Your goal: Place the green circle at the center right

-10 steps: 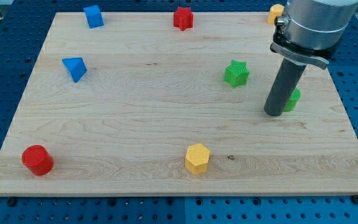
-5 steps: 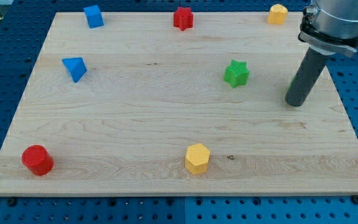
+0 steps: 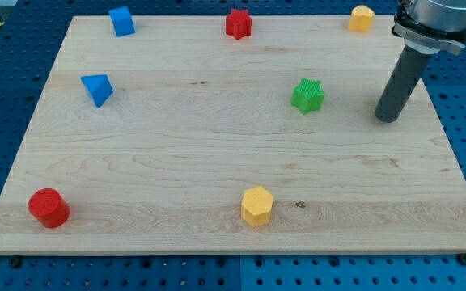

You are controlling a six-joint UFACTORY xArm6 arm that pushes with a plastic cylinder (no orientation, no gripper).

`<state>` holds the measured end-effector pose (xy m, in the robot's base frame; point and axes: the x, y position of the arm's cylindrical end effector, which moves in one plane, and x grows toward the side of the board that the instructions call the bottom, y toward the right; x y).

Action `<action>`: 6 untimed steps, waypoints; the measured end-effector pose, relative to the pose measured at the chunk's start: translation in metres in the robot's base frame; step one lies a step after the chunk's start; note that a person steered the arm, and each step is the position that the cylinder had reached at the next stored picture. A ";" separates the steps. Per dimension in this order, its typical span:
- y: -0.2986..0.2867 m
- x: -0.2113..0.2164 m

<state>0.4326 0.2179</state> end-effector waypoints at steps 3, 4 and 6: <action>-0.047 0.017; -0.115 0.034; -0.242 -0.035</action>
